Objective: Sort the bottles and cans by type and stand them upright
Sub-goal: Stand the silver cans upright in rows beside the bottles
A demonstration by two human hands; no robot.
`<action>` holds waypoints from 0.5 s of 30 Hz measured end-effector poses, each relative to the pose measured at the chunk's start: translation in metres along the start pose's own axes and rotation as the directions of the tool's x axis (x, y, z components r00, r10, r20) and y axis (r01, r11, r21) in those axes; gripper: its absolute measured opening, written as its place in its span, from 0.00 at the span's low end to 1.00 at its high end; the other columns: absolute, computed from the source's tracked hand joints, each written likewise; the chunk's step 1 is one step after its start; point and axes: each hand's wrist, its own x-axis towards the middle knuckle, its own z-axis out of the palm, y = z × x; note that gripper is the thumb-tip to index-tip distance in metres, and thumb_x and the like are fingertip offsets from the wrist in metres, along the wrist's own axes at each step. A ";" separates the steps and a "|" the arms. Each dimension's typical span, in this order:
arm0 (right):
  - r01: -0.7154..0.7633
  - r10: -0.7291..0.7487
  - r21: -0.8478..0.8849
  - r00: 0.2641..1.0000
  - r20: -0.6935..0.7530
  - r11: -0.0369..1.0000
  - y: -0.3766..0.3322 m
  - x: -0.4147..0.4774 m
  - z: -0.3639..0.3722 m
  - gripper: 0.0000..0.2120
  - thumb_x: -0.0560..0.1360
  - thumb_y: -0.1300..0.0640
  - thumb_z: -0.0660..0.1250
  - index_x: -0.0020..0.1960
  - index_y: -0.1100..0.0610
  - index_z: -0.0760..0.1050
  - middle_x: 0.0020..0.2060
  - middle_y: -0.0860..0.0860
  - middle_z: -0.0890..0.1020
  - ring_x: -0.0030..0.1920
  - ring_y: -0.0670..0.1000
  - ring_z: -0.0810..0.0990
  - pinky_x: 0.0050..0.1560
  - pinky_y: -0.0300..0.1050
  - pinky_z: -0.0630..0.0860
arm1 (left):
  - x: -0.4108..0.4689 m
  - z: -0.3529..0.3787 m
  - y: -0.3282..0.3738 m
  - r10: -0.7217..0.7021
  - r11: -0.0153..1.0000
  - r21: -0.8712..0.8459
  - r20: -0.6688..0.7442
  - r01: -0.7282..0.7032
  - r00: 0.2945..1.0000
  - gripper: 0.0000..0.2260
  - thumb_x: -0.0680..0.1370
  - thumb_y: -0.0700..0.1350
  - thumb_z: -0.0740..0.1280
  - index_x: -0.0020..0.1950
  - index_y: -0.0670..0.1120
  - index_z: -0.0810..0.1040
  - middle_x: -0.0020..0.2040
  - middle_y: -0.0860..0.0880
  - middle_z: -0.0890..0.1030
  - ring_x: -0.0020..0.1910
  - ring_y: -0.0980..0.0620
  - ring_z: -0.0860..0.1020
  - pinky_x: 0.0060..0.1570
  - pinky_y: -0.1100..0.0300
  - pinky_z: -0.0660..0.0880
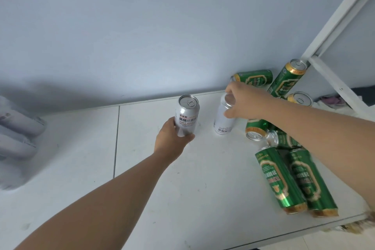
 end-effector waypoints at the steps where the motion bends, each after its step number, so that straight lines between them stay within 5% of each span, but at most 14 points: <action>1: 0.070 -0.073 -0.212 0.997 -0.008 0.975 -0.006 0.002 -0.003 0.26 0.67 0.47 0.73 0.61 0.54 0.70 0.54 0.50 0.76 0.52 0.54 0.76 0.51 0.49 0.76 | 0.000 0.001 -0.002 -0.004 1.000 -0.010 -0.003 0.004 1.000 0.22 0.67 0.57 0.77 0.58 0.57 0.73 0.54 0.59 0.81 0.53 0.54 0.80 0.51 0.50 0.80; 4: 0.272 -0.307 -0.748 0.947 0.097 0.605 -0.033 0.005 0.006 0.15 0.71 0.52 0.67 0.57 0.54 0.75 0.53 0.50 0.77 0.57 0.54 0.73 0.60 0.52 0.69 | 0.001 0.004 -0.007 -0.015 0.999 -0.042 -0.020 0.014 1.000 0.22 0.68 0.56 0.77 0.58 0.55 0.73 0.53 0.58 0.81 0.52 0.53 0.80 0.49 0.52 0.79; 8: 0.344 -0.118 -0.887 0.939 0.323 0.308 -0.071 0.015 0.049 0.17 0.80 0.53 0.62 0.67 0.53 0.74 0.66 0.53 0.76 0.68 0.58 0.70 0.74 0.61 0.56 | 0.001 0.001 -0.012 -0.020 0.997 -0.077 -0.033 0.018 0.999 0.21 0.70 0.54 0.77 0.57 0.55 0.72 0.51 0.58 0.80 0.49 0.55 0.79 0.43 0.57 0.74; 10: 0.329 0.008 -0.914 0.940 0.340 0.238 -0.075 0.029 0.075 0.18 0.79 0.54 0.62 0.69 0.53 0.73 0.66 0.56 0.77 0.67 0.61 0.71 0.69 0.63 0.60 | -0.001 0.001 -0.011 -0.008 0.998 -0.067 -0.027 0.006 1.000 0.20 0.71 0.53 0.77 0.57 0.55 0.72 0.50 0.59 0.79 0.48 0.58 0.77 0.41 0.60 0.71; 15: 0.312 0.089 -0.906 0.933 0.350 0.286 -0.071 0.048 0.098 0.16 0.78 0.60 0.62 0.65 0.56 0.75 0.63 0.56 0.78 0.63 0.61 0.76 0.60 0.54 0.68 | -0.005 0.001 -0.014 0.005 0.997 -0.074 -0.026 -0.007 1.000 0.18 0.72 0.51 0.76 0.56 0.56 0.72 0.51 0.59 0.78 0.49 0.56 0.76 0.45 0.59 0.72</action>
